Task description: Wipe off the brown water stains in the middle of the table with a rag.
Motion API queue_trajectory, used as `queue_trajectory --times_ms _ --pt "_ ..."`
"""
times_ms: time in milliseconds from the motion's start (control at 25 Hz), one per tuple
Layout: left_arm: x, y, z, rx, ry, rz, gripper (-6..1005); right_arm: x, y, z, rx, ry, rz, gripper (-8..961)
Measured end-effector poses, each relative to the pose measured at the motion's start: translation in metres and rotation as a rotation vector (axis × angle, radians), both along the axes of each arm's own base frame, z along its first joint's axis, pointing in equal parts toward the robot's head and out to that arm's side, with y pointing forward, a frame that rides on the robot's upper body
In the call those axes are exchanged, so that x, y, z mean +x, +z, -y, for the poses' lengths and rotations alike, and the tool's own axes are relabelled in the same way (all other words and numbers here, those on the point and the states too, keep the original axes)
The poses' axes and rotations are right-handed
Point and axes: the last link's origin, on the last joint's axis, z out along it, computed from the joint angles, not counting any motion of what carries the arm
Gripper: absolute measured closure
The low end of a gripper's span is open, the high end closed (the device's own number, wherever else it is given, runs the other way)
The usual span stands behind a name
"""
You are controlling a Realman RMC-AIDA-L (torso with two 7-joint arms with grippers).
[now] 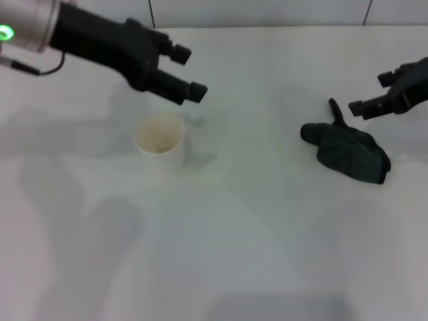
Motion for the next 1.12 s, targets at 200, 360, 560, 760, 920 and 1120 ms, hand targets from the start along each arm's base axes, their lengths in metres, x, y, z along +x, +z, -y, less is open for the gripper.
queue_trajectory --times_ms 200,360,560,760,920,1120 --pt "-0.031 -0.004 0.020 -0.054 0.102 0.042 139 0.015 0.015 0.008 -0.022 -0.019 -0.097 85" --pt "-0.055 -0.013 0.036 -0.110 0.164 0.061 139 0.032 0.016 0.013 -0.070 -0.039 -0.082 86" --pt "-0.078 -0.027 0.055 -0.172 0.221 0.073 139 0.044 0.016 0.019 -0.102 -0.043 -0.114 88" --pt "-0.097 -0.036 0.062 -0.134 0.231 0.098 139 0.048 0.005 0.026 -0.107 0.034 -0.243 90" --pt "-0.106 -0.048 0.062 -0.064 0.175 0.139 139 0.051 -0.001 0.027 -0.086 0.054 -0.325 92" --pt "-0.115 -0.064 0.063 -0.031 0.139 0.126 139 0.053 -0.004 0.028 -0.078 0.044 -0.338 94"
